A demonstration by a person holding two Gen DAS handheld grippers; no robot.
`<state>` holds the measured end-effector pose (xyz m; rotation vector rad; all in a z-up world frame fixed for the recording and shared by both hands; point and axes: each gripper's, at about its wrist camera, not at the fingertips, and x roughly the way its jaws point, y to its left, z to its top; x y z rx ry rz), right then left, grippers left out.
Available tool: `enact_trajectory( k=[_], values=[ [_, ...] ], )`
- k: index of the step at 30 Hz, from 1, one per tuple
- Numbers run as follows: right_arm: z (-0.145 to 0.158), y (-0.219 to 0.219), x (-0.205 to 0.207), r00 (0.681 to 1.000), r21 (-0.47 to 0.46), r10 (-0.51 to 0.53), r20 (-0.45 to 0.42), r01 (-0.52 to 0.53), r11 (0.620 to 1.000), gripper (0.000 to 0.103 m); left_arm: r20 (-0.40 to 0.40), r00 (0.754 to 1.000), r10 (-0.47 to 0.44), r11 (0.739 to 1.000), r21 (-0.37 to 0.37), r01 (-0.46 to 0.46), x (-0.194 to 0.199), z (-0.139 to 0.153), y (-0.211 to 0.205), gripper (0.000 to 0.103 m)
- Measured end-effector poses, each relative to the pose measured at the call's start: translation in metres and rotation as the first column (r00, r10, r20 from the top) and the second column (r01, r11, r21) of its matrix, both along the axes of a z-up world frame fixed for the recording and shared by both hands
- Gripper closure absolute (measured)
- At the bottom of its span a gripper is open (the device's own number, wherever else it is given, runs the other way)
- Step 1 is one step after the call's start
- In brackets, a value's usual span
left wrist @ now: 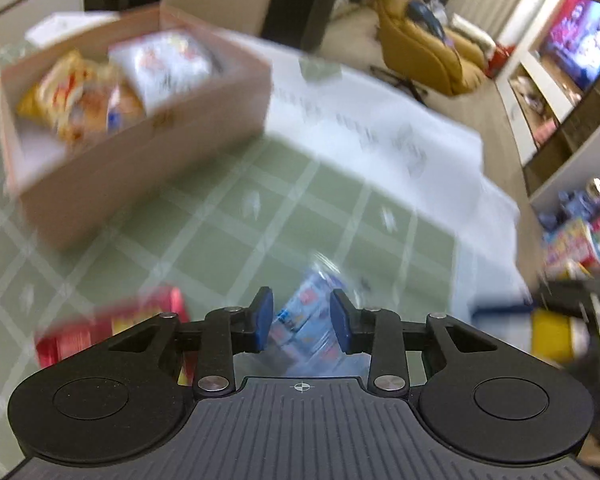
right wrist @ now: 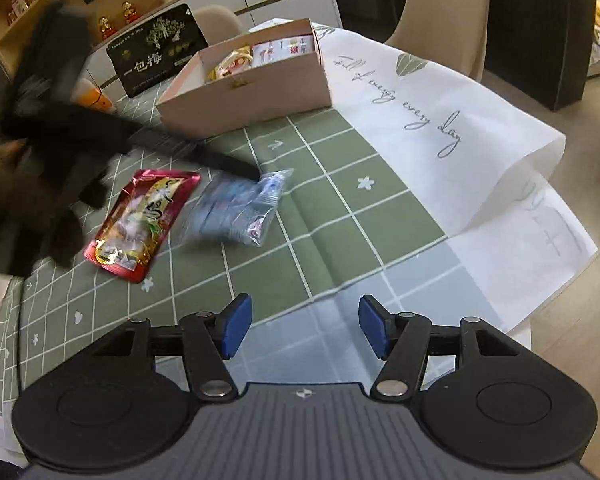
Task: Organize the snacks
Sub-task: 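Grasp the blue-white candy bag with left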
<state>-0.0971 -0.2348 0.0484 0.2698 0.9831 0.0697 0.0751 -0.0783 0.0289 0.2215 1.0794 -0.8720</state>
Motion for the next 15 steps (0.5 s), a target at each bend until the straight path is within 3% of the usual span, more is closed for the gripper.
enact_trajectory(
  k=[2, 5, 8, 9, 12, 13, 14, 15],
  values=[
    [-0.001, -0.005, 0.001, 1.000, 0.013, -0.016, 0.000, 0.016, 1.000, 0.043, 0.008, 1.000, -0.004, 1.000, 0.009, 0.004, -0.013, 0.001, 0.013, 0.063],
    [0.001, -0.013, 0.005, 0.999, 0.000, -0.041, -0.001, 0.041, 0.999, 0.043, 0.132, 0.991, 0.016, 0.999, 0.029, -0.020, -0.036, 0.020, 0.022, 0.063],
    [0.005, -0.021, 0.005, 0.998, -0.016, -0.058, 0.011, 0.058, 0.998, 0.043, 0.177, 0.984, -0.030, 0.999, 0.020, 0.027, -0.060, 0.033, 0.011, 0.063],
    [0.006, -0.024, 0.005, 0.998, -0.017, -0.066, 0.013, 0.066, 0.998, 0.043, 0.198, 0.977, -0.076, 0.996, 0.058, 0.066, -0.068, 0.031, 0.001, 0.061],
    [0.008, -0.032, 0.003, 0.995, -0.018, -0.093, 0.017, 0.094, 0.995, 0.043, 0.311, 0.924, -0.222, 0.958, 0.244, 0.148, -0.093, 0.015, -0.031, 0.059],
    [0.009, -0.034, 0.002, 0.995, -0.021, -0.102, 0.019, 0.102, 0.995, 0.043, 0.317, 0.917, -0.243, 0.950, 0.269, 0.159, -0.097, 0.010, -0.037, 0.060],
    [0.010, -0.036, 0.000, 0.994, -0.024, -0.109, 0.022, 0.110, 0.994, 0.043, 0.300, 0.921, -0.249, 0.950, 0.262, 0.172, -0.100, 0.006, -0.038, 0.053],
    [0.011, -0.039, -0.002, 0.993, -0.026, -0.114, 0.025, 0.115, 0.993, 0.043, 0.289, 0.923, -0.256, 0.950, 0.252, 0.184, -0.101, 0.005, -0.041, 0.040]
  ],
)
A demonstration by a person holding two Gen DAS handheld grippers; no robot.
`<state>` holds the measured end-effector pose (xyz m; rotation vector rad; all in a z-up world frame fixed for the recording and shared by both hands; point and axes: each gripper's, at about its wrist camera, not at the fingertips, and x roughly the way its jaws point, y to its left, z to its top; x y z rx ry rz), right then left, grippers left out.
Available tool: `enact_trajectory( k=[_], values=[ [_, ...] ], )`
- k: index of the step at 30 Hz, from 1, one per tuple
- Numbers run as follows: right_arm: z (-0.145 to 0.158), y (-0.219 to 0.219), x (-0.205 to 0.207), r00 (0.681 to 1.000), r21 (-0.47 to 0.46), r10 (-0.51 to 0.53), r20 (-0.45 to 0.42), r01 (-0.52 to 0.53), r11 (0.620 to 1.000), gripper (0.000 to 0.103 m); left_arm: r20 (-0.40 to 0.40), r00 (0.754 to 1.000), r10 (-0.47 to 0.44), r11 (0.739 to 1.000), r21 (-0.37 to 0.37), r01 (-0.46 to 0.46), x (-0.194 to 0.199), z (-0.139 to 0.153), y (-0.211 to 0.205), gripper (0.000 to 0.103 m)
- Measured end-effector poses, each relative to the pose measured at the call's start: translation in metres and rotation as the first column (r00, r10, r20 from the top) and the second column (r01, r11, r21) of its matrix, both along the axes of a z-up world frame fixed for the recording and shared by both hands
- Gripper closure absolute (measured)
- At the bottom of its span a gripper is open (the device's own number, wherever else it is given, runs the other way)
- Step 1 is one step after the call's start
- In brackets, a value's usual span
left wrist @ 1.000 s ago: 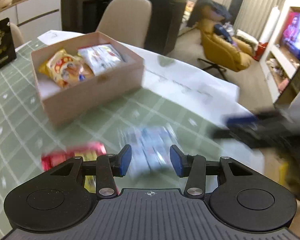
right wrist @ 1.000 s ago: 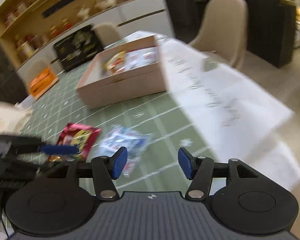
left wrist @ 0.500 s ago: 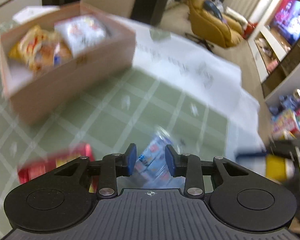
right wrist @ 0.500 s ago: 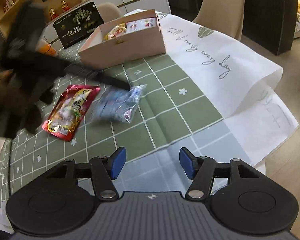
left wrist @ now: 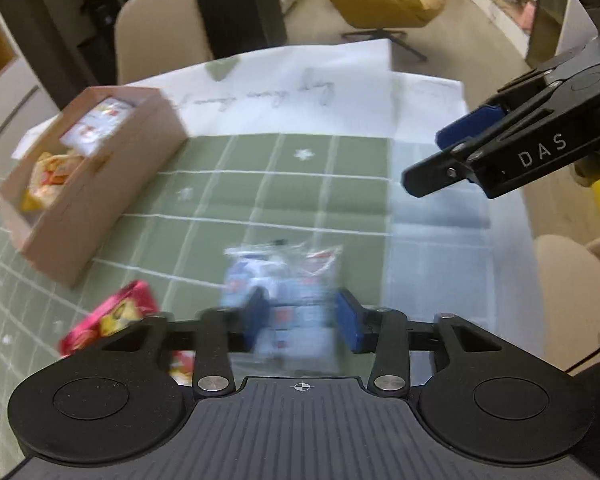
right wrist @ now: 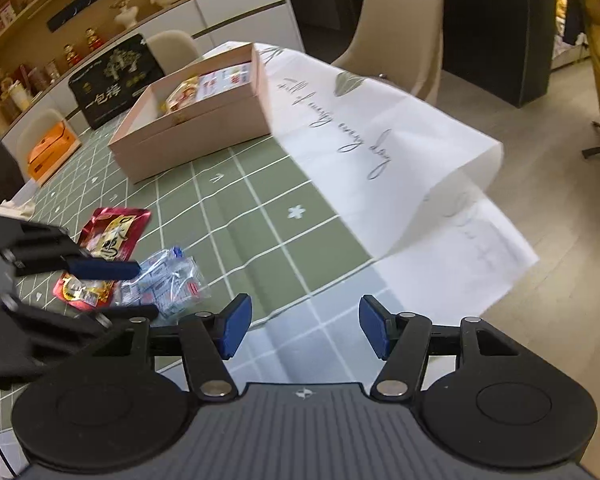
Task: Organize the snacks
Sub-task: 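Grasp the blue-white candy bag with left, then grasp the red-gold snack bag with right while left holds the candy bag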
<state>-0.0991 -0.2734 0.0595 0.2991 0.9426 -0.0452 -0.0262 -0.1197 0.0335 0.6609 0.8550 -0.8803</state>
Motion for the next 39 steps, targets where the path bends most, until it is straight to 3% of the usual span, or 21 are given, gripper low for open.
enact_trajectory(
  k=[2, 7, 9, 14, 18, 22, 27, 29, 31, 33, 36, 38, 39],
  values=[
    [0.002, -0.004, -0.005, 1.000, -0.004, -0.010, 0.003, 0.010, 1.000, 0.043, -0.037, 0.999, -0.007, 1.000, -0.024, 0.006, 0.002, -0.001, 0.000, 0.032],
    [0.002, -0.006, -0.017, 1.000, -0.017, -0.022, 0.000, 0.022, 1.000, 0.039, 0.012, 0.991, 0.130, 0.990, -0.058, -0.129, 0.018, 0.005, 0.013, 0.039],
    [0.001, -0.004, -0.020, 1.000, -0.024, -0.015, -0.005, 0.015, 1.000, 0.039, -0.045, 0.984, 0.172, 0.981, -0.078, -0.175, 0.029, 0.003, 0.020, 0.036],
    [-0.004, 0.003, -0.016, 0.999, -0.023, 0.026, -0.030, -0.027, 0.999, 0.038, -0.165, 0.970, 0.177, 0.974, -0.115, -0.198, 0.042, -0.003, 0.018, 0.033],
    [-0.001, 0.015, -0.006, 0.997, -0.052, 0.073, -0.030, -0.075, 0.996, 0.037, -0.161, 0.971, 0.178, 0.978, -0.080, -0.193, 0.036, -0.009, 0.010, 0.026],
    [0.003, 0.022, 0.009, 0.994, -0.074, 0.105, -0.020, -0.107, 0.992, 0.036, -0.173, 0.962, 0.212, 0.966, -0.109, -0.232, 0.035, -0.008, 0.019, 0.035],
    [0.008, 0.036, 0.027, 0.990, -0.124, 0.139, 0.024, -0.135, 0.983, 0.032, -0.236, 0.919, 0.316, 0.918, -0.167, -0.359, 0.026, 0.006, 0.064, 0.040],
    [0.008, 0.045, 0.038, 0.985, -0.128, 0.174, 0.020, -0.170, 0.977, 0.032, -0.240, 0.890, 0.387, 0.877, -0.203, -0.436, 0.017, 0.017, 0.095, 0.041],
    [0.007, 0.059, 0.051, 0.975, -0.111, 0.220, 0.016, -0.216, 0.970, 0.032, -0.249, 0.842, 0.479, 0.812, -0.240, -0.533, 0.009, 0.025, 0.131, 0.041],
    [0.006, 0.077, 0.065, 0.964, -0.065, 0.264, 0.013, -0.263, 0.963, 0.032, -0.222, 0.762, 0.608, 0.723, -0.241, -0.647, 0.002, 0.029, 0.166, 0.041],
    [-0.003, 0.109, 0.093, 0.945, 0.038, 0.326, -0.014, -0.325, 0.945, 0.032, -0.214, 0.595, 0.774, 0.561, -0.202, -0.803, -0.003, 0.025, 0.207, 0.041],
    [-0.010, 0.138, 0.111, 0.931, 0.065, 0.361, -0.048, -0.358, 0.932, 0.032, -0.234, 0.538, 0.810, 0.507, -0.184, -0.842, -0.004, 0.021, 0.222, 0.041],
    [-0.014, 0.155, 0.120, 0.930, 0.049, 0.363, -0.065, -0.360, 0.932, 0.027, -0.237, 0.523, 0.818, 0.494, -0.176, -0.852, -0.005, 0.020, 0.226, 0.041]
  ],
)
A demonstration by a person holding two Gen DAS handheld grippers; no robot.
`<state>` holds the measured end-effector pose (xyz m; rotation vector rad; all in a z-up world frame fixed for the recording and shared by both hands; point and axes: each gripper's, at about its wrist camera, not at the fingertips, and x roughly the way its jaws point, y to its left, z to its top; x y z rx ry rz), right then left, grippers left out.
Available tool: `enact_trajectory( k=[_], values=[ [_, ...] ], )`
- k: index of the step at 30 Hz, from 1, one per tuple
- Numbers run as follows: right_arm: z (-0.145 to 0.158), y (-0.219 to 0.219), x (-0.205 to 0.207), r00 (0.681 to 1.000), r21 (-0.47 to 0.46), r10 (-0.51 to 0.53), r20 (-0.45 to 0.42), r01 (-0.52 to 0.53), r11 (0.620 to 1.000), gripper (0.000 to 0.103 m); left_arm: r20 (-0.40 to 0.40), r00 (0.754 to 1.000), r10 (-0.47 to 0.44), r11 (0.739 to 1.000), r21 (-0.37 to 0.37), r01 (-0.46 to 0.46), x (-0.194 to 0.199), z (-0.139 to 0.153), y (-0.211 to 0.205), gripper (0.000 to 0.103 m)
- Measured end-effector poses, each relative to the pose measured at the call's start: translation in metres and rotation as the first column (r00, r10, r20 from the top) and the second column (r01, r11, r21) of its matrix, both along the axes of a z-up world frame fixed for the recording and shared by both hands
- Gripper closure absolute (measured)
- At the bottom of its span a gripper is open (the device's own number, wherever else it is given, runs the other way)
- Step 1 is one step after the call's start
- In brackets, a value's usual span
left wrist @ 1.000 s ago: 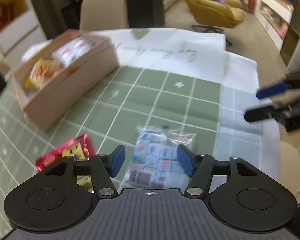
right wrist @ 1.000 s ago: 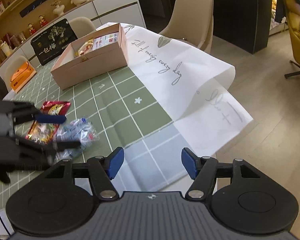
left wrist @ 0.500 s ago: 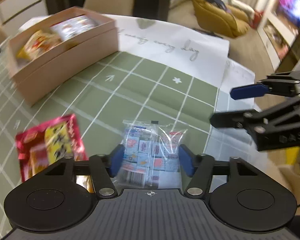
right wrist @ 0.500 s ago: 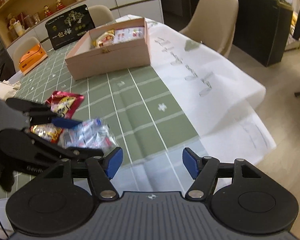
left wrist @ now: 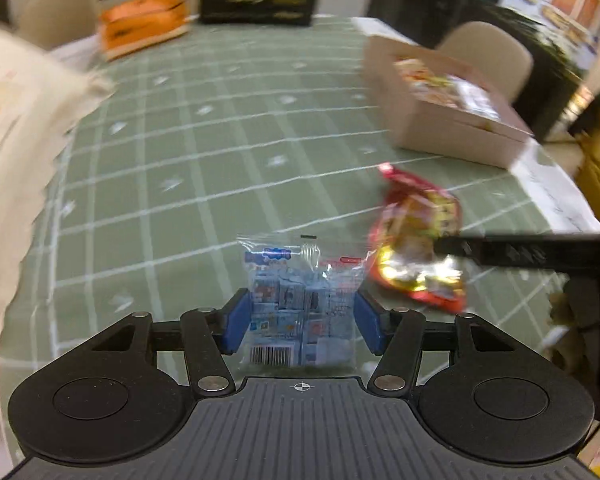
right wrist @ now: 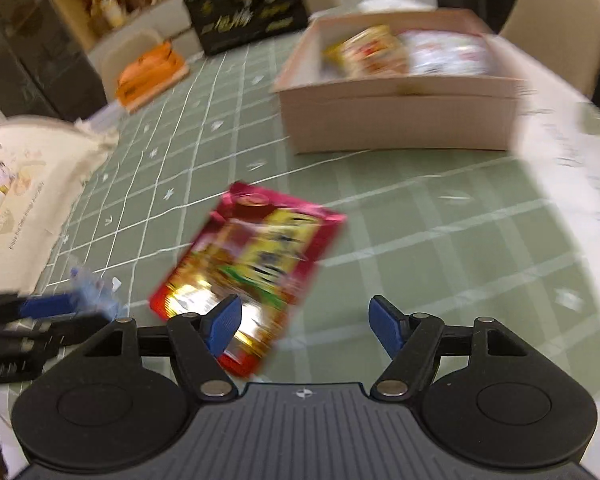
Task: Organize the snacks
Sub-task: 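Grasp the red-gold snack bag with right while left holds the candy bag, then carry the red-gold snack bag with right while left holds the candy bag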
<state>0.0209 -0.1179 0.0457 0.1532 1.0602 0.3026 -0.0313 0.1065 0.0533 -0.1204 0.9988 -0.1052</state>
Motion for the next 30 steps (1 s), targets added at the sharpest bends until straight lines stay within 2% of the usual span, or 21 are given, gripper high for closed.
enact_trajectory(
  k=[2, 6, 8, 9, 10, 12, 18, 20, 22, 25, 28, 30],
  values=[
    [0.000, 0.030, 0.012, 1.000, -0.073, -0.013, 0.025, 0.015, 0.997, 0.026, -0.007, 1.000, 0.012, 1.000, 0.008, -0.012, -0.001, -0.001, 0.002, 0.041],
    [-0.006, 0.066, 0.032, 0.999, -0.102, -0.040, 0.036, 0.043, 0.994, 0.009, -0.003, 1.000, 0.023, 1.000, -0.007, -0.023, -0.007, 0.003, -0.001, 0.041],
    [-0.011, 0.077, 0.033, 0.998, -0.171, -0.008, 0.068, 0.019, 0.985, 0.009, -0.006, 1.000, 0.018, 1.000, -0.018, -0.018, -0.007, 0.002, 0.000, 0.041],
    [-0.012, 0.079, 0.030, 0.997, -0.195, 0.015, 0.078, 0.000, 0.981, 0.013, -0.011, 1.000, 0.013, 1.000, -0.023, -0.013, -0.007, 0.001, -0.002, 0.041],
    [-0.012, 0.078, 0.026, 0.995, -0.204, 0.035, 0.089, -0.017, 0.979, 0.021, -0.015, 1.000, 0.006, 1.000, -0.027, -0.007, -0.006, -0.002, -0.004, 0.041],
    [-0.007, 0.068, 0.016, 0.993, -0.200, 0.067, 0.098, -0.046, 0.979, 0.033, -0.026, 1.000, -0.006, 0.999, -0.041, 0.005, -0.007, -0.006, -0.010, 0.042],
    [0.000, 0.007, -0.026, 0.994, -0.206, 0.065, 0.092, -0.045, 0.978, 0.033, -0.037, 0.995, -0.092, 0.992, -0.086, 0.088, -0.004, -0.015, -0.035, 0.043],
    [0.001, -0.016, -0.042, 0.994, -0.201, 0.053, 0.098, -0.032, 0.979, 0.029, -0.032, 0.993, -0.116, 0.990, -0.082, 0.113, -0.002, -0.016, -0.043, 0.043],
    [0.000, -0.032, -0.055, 0.994, -0.194, 0.041, 0.105, -0.020, 0.981, 0.019, -0.030, 0.990, -0.135, 0.988, -0.076, 0.132, 0.000, -0.017, -0.050, 0.043],
    [-0.002, -0.049, -0.064, 0.992, -0.148, -0.016, 0.127, 0.035, 0.988, 0.014, -0.031, 0.987, -0.156, 0.986, -0.057, 0.154, 0.002, -0.017, -0.058, 0.043],
    [-0.003, -0.053, -0.066, 0.985, -0.100, -0.089, 0.148, 0.105, 0.989, 0.010, -0.031, 0.986, -0.164, 0.986, -0.042, 0.163, 0.001, -0.018, -0.061, 0.043],
    [-0.004, -0.046, -0.063, 0.981, -0.110, -0.128, 0.145, 0.144, 0.983, 0.006, -0.035, 0.986, -0.162, 0.986, -0.039, 0.161, 0.001, -0.019, -0.061, 0.043]
  ],
)
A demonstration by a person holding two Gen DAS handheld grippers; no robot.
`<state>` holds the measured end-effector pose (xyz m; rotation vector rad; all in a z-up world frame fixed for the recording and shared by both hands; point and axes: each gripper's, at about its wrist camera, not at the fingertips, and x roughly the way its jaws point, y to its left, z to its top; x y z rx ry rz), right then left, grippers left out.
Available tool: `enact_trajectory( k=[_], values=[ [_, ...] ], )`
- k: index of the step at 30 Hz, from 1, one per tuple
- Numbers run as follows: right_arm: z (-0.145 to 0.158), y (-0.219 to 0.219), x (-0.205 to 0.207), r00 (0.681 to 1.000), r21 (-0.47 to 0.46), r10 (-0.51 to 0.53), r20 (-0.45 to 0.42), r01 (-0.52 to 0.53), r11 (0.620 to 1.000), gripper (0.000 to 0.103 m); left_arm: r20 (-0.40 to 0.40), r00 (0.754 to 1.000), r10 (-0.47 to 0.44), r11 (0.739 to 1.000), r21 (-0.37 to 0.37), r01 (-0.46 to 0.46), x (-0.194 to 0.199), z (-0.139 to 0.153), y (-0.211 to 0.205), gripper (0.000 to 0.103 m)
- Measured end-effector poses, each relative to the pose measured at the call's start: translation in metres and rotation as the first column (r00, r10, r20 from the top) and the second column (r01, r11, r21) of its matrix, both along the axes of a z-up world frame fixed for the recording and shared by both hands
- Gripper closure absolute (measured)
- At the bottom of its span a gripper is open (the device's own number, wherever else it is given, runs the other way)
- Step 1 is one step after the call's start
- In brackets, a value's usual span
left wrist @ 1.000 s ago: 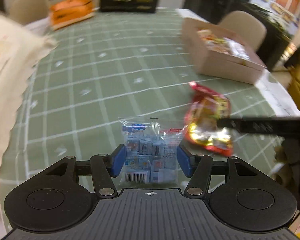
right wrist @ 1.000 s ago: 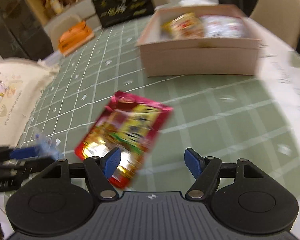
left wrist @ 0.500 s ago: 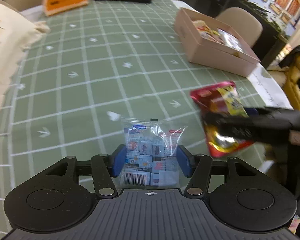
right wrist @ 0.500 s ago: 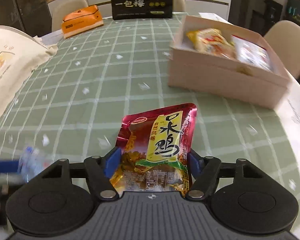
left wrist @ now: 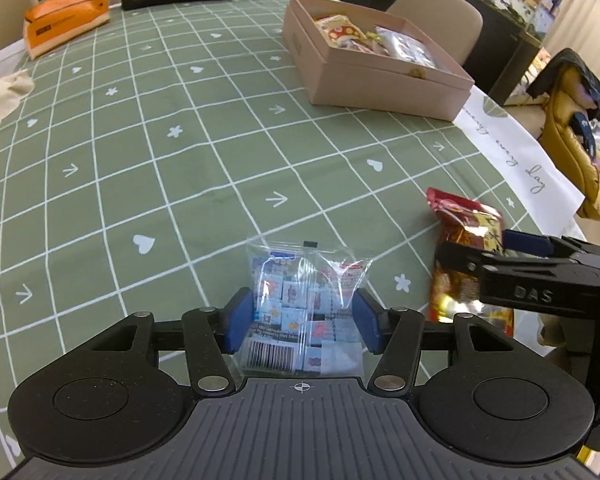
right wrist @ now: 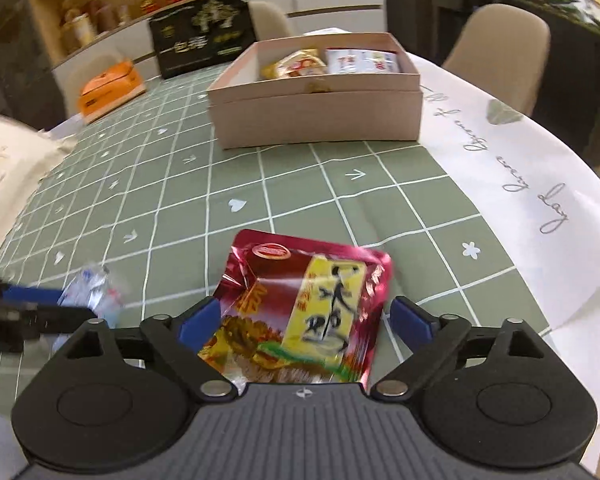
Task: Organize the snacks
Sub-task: 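Carry the red-gold snack bag with right while left holds the candy bag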
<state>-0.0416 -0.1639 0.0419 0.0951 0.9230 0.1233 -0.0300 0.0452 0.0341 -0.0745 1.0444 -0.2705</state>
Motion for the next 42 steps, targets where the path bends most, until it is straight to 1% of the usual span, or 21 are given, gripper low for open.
enact_trajectory(
  k=[1, 6, 8, 9, 10, 13, 15, 19, 23, 25, 27, 30, 31, 33, 34, 37, 38, 39, 40, 41, 42],
  values=[
    [-0.001, 0.004, 0.002, 1.000, -0.010, -0.012, -0.005, 0.012, 1.000, 0.004, 0.001, 1.000, 0.000, 1.000, 0.003, 0.000, 0.000, 0.000, -0.001, 0.043],
    [-0.003, 0.026, 0.016, 0.990, -0.094, -0.135, -0.042, 0.131, 0.987, 0.000, 0.004, 1.000, 0.001, 1.000, 0.011, -0.001, -0.001, 0.000, -0.001, 0.042],
    [-0.006, 0.034, 0.020, 0.986, -0.130, -0.161, -0.044, 0.154, 0.980, 0.000, 0.000, 1.000, 0.004, 1.000, 0.007, -0.004, 0.000, -0.001, -0.001, 0.042],
    [-0.008, 0.037, 0.021, 0.988, -0.148, -0.147, -0.039, 0.140, 0.979, 0.000, -0.002, 1.000, 0.004, 1.000, 0.003, -0.004, 0.001, -0.001, 0.000, 0.042],
    [-0.008, 0.037, 0.022, 0.992, -0.142, -0.121, -0.039, 0.115, 0.983, 0.000, -0.004, 1.000, 0.004, 1.000, -0.001, -0.005, 0.001, -0.001, 0.001, 0.042],
    [-0.008, 0.027, 0.015, 0.999, -0.128, 0.010, -0.036, -0.014, 0.992, 0.000, -0.007, 1.000, 0.005, 1.000, -0.012, -0.005, 0.001, -0.002, 0.002, 0.041],
    [-0.008, 0.016, 0.006, 0.996, -0.131, 0.091, -0.024, -0.094, 0.987, 0.000, -0.009, 1.000, 0.003, 1.000, -0.019, -0.004, 0.001, -0.003, 0.003, 0.039],
    [-0.008, -0.006, -0.009, 0.989, -0.123, 0.149, 0.000, -0.148, 0.981, 0.000, 0.005, 1.000, -0.015, 1.000, -0.006, 0.015, -0.001, -0.004, 0.001, 0.038],
    [-0.007, -0.009, -0.008, 0.983, -0.121, 0.182, -0.024, -0.184, 0.976, 0.000, 0.020, 0.999, -0.036, 0.999, 0.021, 0.036, -0.004, -0.004, -0.004, 0.036],
    [-0.003, -0.009, -0.003, 0.986, -0.107, 0.160, -0.049, -0.165, 0.980, 0.001, 0.021, 0.999, -0.038, 0.999, 0.021, 0.037, -0.004, -0.004, -0.003, 0.036],
    [0.004, -0.010, -0.001, 0.994, -0.090, 0.097, -0.051, -0.102, 0.991, 0.006, 0.020, 0.999, -0.039, 0.999, 0.017, 0.039, -0.004, -0.004, -0.003, 0.036],
    [0.022, -0.004, -0.006, 0.999, -0.092, 0.038, 0.025, -0.035, 0.995, 0.006, 0.020, 0.999, -0.040, 0.999, 0.019, 0.040, -0.003, -0.004, -0.002, 0.036],
    [0.025, -0.001, -0.006, 0.999, -0.081, 0.021, 0.034, -0.018, 0.997, 0.006, 0.019, 0.999, -0.042, 0.999, 0.021, 0.041, -0.003, -0.005, -0.003, 0.036],
    [0.021, 0.003, 0.000, 1.000, -0.037, 0.001, 0.018, 0.000, 0.999, 0.006, 0.020, 0.999, -0.050, 0.998, 0.032, 0.049, -0.003, -0.005, -0.005, 0.036],
    [0.016, 0.007, 0.004, 1.000, -0.043, -0.002, 0.002, 0.002, 0.999, 0.006, 0.022, 0.998, -0.054, 0.998, 0.039, 0.053, -0.004, -0.005, -0.006, 0.035],
    [-0.002, 0.018, 0.017, 0.997, -0.167, -0.044, -0.058, 0.034, 0.985, 0.005, 0.025, 0.998, -0.062, 0.997, 0.046, 0.060, -0.005, -0.005, -0.006, 0.035],
    [-0.003, 0.018, 0.017, 0.998, -0.176, -0.047, -0.050, 0.038, 0.984, 0.004, 0.025, 0.998, -0.063, 0.997, 0.046, 0.061, -0.004, -0.005, -0.006, 0.035],
    [-0.003, 0.014, 0.016, 0.997, -0.177, -0.054, -0.046, 0.045, 0.983, 0.004, 0.025, 0.998, -0.063, 0.997, 0.046, 0.062, -0.004, -0.005, -0.006, 0.035],
    [-0.004, 0.010, 0.016, 0.997, -0.155, -0.055, -0.053, 0.046, 0.987, 0.002, 0.025, 0.998, -0.063, 0.997, 0.047, 0.062, -0.004, -0.005, -0.006, 0.035],
    [-0.005, 0.004, 0.014, 0.997, -0.125, -0.053, -0.061, 0.045, 0.991, 0.002, 0.024, 0.998, -0.064, 0.997, 0.050, 0.062, -0.004, -0.005, -0.007, 0.035],
    [-0.004, 0.003, 0.013, 0.997, -0.120, -0.036, -0.066, 0.028, 0.992, 0.004, 0.022, 0.998, -0.064, 0.997, 0.052, 0.063, -0.004, -0.005, -0.007, 0.035]
  ],
)
